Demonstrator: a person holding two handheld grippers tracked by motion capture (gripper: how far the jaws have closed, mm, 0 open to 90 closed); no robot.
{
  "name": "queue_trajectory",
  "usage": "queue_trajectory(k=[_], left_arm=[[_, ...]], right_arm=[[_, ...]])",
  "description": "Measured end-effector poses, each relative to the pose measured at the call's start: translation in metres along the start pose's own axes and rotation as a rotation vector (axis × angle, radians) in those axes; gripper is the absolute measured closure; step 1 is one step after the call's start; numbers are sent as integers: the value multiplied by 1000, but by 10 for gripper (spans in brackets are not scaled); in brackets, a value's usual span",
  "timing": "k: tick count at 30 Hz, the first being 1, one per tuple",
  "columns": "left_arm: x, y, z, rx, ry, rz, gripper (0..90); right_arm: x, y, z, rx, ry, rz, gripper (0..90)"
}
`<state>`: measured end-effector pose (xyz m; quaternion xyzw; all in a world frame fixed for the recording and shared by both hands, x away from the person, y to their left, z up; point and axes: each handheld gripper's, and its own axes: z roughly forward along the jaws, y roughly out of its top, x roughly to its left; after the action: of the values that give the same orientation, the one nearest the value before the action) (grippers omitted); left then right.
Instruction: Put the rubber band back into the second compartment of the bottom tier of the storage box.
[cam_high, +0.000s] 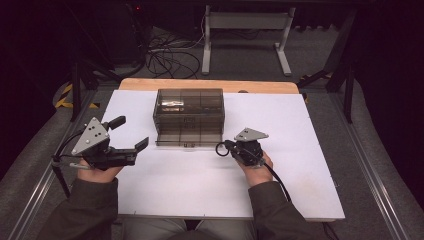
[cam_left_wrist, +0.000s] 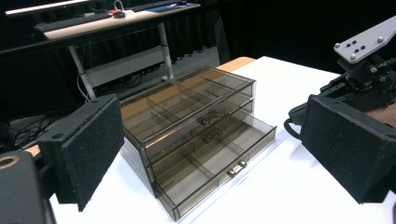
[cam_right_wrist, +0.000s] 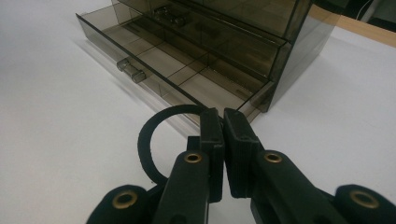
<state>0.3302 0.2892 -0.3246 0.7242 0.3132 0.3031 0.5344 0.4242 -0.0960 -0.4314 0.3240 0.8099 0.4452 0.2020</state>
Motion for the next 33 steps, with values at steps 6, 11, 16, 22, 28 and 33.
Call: queue_trajectory(k=[6, 11, 16, 22, 28, 33], left_arm=[[2, 0, -1, -4, 4, -3, 71], [4, 2, -5, -16, 11, -4, 71], [5, 2, -7, -21, 14, -9, 71], [5, 4, -7, -23, 6, -5, 72], [5, 4, -8, -28, 8, -10, 72], [5, 5, -9, -32, 5, -9, 72]], right_arm=[[2, 8, 10, -1, 4, -11, 872], [4, 15, 17, -5, 12, -17, 872], [5, 20, 24, -16, 22, -6, 872], [5, 24, 33, -22, 31, 12, 872], [8, 27, 39, -20, 36, 9, 872], [12, 32, 45, -11, 44, -7, 872]])
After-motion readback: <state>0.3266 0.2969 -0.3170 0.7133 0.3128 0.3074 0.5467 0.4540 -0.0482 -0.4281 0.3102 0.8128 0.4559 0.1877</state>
